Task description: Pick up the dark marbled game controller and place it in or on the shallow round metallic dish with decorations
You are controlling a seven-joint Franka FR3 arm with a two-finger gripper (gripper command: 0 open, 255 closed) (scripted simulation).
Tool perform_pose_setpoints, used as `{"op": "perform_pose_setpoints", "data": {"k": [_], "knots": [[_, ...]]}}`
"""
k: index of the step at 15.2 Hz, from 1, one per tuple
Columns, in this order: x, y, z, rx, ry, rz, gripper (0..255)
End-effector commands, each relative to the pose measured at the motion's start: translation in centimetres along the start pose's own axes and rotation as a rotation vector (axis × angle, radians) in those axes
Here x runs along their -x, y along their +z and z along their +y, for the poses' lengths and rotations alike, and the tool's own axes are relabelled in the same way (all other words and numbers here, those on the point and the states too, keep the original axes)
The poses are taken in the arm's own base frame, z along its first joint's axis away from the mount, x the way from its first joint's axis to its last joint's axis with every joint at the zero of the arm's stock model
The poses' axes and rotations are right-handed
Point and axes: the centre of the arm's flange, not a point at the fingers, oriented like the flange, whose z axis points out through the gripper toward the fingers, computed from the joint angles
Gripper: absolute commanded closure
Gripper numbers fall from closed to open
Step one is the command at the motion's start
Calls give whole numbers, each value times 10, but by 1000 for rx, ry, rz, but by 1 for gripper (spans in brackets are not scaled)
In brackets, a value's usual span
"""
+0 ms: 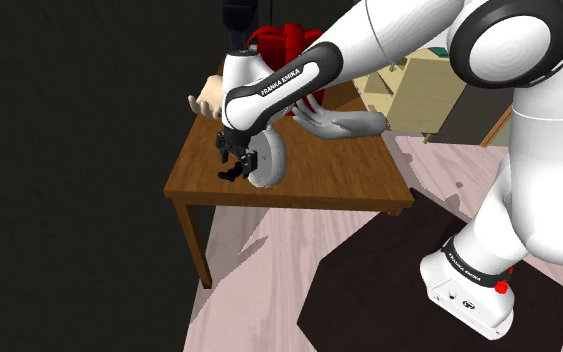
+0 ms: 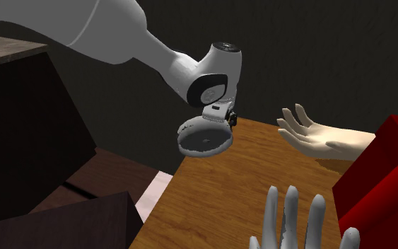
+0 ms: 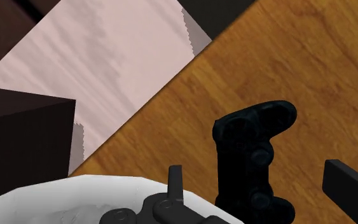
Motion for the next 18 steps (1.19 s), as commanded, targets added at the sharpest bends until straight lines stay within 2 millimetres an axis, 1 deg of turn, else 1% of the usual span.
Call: {"op": "perform_pose_setpoints", "data": {"k": [1,3,4,13,18], "knots": [[-1,5,2,10,0,3,0],[-1,5,2,10,0,3,0],[-1,5,1,10,0,2,255],[-1,5,2,10,0,3,255],[2,-21,0,10,0,3,255]]}}
